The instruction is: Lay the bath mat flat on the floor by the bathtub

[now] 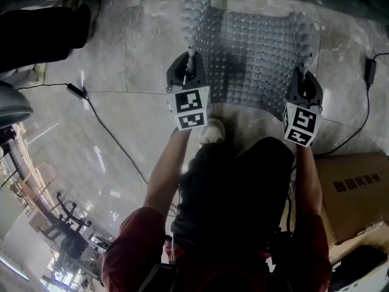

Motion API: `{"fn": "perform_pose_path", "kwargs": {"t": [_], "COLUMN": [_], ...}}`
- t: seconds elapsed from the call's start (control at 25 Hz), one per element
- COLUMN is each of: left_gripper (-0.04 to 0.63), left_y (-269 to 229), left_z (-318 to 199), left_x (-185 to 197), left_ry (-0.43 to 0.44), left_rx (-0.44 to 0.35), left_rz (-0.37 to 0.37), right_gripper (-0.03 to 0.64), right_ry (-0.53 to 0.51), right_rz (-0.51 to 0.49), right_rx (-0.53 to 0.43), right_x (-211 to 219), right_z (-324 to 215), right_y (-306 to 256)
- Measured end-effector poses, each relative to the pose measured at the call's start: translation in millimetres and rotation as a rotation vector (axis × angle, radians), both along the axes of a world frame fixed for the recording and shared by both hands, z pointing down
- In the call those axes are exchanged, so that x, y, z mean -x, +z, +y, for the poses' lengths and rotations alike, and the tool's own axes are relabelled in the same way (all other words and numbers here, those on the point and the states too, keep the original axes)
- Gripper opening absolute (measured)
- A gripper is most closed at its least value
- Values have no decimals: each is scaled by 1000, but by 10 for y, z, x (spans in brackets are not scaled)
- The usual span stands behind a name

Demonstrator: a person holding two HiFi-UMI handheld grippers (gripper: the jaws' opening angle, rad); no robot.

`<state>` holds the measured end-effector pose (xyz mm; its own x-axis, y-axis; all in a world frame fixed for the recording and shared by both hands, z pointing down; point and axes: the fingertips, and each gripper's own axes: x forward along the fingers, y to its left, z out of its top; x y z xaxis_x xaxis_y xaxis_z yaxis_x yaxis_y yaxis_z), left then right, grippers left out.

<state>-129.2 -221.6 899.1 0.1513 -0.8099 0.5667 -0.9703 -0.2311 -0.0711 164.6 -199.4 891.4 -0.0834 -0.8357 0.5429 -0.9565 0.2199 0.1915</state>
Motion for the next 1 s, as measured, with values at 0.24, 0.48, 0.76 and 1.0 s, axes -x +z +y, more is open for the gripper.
{"fn": "perform_pose_path", "kwargs": {"t": [0.24,0.48,0.76,1.0], "left_gripper": [65,67,69,71], "left_y": [156,293,513,779], "left_z": [-27,-47,-89,-133], "left_x": [113,58,434,618], "left_ry": [14,-3,-37,-53], "left_rx": [-5,9,46,80], "left_rz": [-71,-115,-144,-178], "right_gripper": [60,63,67,69], "right_ry": [14,40,89,115], "right_rz": [28,59,85,116], "right_rx": [6,31,92,144], "right_x": [-107,-550,-618,-765], "right_z": [-28,-45,-101,-135], "right_y": [199,357,612,867]}}
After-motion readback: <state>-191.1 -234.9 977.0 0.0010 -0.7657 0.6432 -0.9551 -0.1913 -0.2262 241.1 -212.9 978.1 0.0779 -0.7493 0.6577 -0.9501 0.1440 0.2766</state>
